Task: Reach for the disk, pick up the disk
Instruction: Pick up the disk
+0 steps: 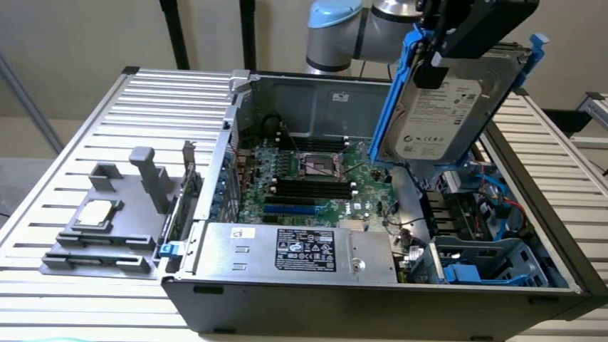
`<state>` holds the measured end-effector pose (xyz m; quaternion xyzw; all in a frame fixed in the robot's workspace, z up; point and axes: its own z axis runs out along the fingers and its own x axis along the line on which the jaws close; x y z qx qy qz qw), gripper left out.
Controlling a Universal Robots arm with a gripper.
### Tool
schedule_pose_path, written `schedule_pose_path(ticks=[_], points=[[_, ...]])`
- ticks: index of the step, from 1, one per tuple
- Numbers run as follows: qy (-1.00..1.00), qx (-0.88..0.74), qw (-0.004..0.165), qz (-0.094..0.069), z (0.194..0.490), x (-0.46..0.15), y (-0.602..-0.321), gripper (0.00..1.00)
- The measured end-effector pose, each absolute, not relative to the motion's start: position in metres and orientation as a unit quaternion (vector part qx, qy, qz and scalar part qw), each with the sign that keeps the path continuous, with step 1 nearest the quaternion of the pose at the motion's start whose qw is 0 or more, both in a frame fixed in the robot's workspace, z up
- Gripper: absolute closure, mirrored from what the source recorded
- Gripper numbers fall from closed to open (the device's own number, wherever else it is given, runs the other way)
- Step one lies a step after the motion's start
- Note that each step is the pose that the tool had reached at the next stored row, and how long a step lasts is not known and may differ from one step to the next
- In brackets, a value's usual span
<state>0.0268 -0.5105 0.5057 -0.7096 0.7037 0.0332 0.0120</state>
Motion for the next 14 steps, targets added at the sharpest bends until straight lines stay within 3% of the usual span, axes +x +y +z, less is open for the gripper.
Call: schedule_pose_path(ticks=[14], points=[[0.704, -0.710, 0.011, 0.034, 0.513, 0.078, -0.540, 0.67]])
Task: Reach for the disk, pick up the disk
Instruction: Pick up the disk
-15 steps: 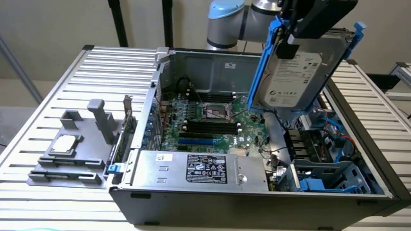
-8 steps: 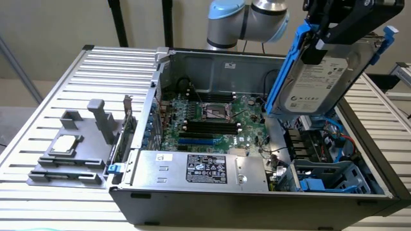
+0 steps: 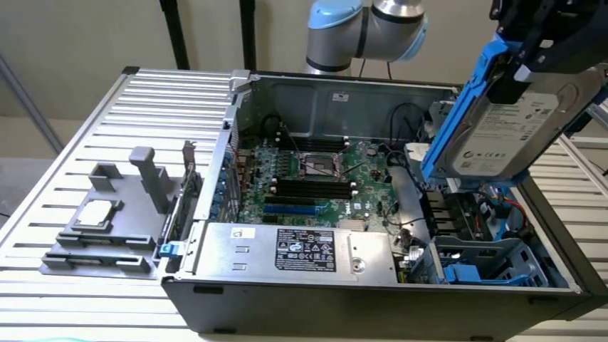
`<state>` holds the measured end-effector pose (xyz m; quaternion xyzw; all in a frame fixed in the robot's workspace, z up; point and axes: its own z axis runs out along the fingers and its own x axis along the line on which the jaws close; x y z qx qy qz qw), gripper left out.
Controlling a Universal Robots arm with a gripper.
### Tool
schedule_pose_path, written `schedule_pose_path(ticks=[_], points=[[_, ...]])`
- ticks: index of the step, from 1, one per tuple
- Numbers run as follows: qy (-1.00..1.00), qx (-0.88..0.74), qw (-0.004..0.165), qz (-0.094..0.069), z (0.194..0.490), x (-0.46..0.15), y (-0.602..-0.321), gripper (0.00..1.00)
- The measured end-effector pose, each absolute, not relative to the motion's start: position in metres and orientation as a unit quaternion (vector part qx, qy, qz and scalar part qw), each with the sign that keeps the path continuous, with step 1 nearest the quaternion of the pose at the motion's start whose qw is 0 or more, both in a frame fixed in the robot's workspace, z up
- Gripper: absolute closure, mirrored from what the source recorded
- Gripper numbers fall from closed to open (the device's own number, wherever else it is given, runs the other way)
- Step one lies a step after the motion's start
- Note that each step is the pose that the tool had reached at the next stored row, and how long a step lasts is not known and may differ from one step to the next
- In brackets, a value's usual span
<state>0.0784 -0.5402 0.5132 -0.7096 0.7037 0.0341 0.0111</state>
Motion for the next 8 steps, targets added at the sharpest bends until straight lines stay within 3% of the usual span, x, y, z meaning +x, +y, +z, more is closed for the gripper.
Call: schedule_pose_path(ticks=[8], points=[[0.704, -0.710, 0.010, 0.035, 0.515, 0.094, -0.564, 0.67]])
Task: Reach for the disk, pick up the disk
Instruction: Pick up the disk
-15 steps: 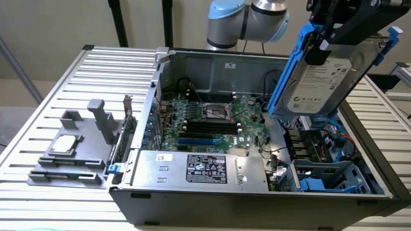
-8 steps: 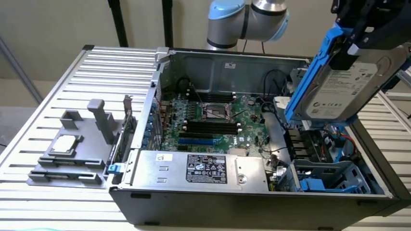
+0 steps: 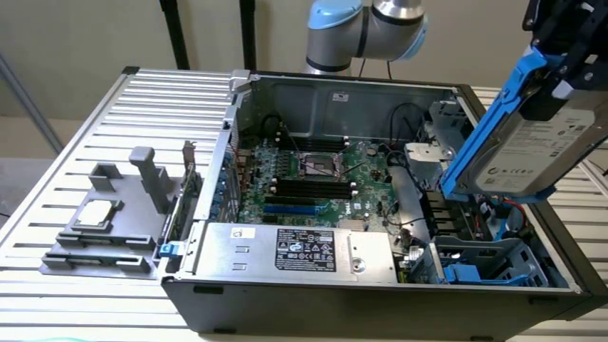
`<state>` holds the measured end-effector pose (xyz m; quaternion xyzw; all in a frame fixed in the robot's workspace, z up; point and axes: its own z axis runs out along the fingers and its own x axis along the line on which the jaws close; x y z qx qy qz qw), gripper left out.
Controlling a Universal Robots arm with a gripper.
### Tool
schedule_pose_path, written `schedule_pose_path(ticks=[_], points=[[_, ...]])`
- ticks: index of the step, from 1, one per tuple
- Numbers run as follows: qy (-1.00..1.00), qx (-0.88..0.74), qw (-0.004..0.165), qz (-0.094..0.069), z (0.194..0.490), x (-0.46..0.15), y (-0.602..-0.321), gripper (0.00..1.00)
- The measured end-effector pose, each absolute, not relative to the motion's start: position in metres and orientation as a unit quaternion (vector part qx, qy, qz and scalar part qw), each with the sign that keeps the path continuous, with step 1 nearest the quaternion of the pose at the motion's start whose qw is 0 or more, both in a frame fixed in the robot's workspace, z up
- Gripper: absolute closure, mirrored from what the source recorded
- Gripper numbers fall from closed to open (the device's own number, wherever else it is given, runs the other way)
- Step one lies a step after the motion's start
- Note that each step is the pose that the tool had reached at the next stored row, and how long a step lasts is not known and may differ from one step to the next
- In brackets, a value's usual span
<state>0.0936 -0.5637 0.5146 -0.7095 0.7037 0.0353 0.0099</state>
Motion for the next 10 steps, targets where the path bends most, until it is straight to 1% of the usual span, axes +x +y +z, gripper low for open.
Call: schedule_pose_path(ticks=[10], points=[[0.704, -0.710, 0.011, 0.037, 0.514, 0.110, -0.590, 0.67]])
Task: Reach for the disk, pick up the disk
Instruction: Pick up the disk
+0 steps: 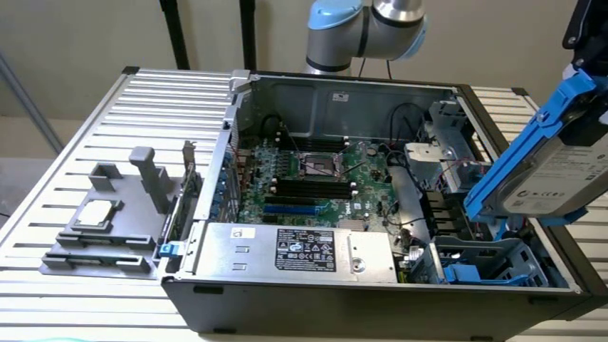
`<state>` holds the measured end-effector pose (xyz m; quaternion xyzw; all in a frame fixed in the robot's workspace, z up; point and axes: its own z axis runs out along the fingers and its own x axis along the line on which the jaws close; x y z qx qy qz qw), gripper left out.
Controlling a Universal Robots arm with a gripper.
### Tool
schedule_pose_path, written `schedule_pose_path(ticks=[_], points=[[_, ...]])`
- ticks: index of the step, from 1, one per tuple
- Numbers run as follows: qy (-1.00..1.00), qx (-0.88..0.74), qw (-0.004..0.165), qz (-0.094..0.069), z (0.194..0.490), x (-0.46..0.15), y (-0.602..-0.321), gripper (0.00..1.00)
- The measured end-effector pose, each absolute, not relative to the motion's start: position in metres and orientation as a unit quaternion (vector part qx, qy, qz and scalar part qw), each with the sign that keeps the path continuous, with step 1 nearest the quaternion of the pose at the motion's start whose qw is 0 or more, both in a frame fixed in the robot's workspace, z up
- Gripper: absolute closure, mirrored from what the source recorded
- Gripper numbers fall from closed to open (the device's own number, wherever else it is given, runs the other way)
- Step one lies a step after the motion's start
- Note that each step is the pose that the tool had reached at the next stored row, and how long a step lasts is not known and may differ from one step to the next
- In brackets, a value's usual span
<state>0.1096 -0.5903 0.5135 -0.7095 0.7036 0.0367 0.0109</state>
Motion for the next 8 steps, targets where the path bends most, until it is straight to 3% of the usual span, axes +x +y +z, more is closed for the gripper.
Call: schedule_pose_path(ticks=[8], points=[[0.704, -0.709, 0.012, 0.038, 0.5132, 0.1098, -0.5916, 0.67]])
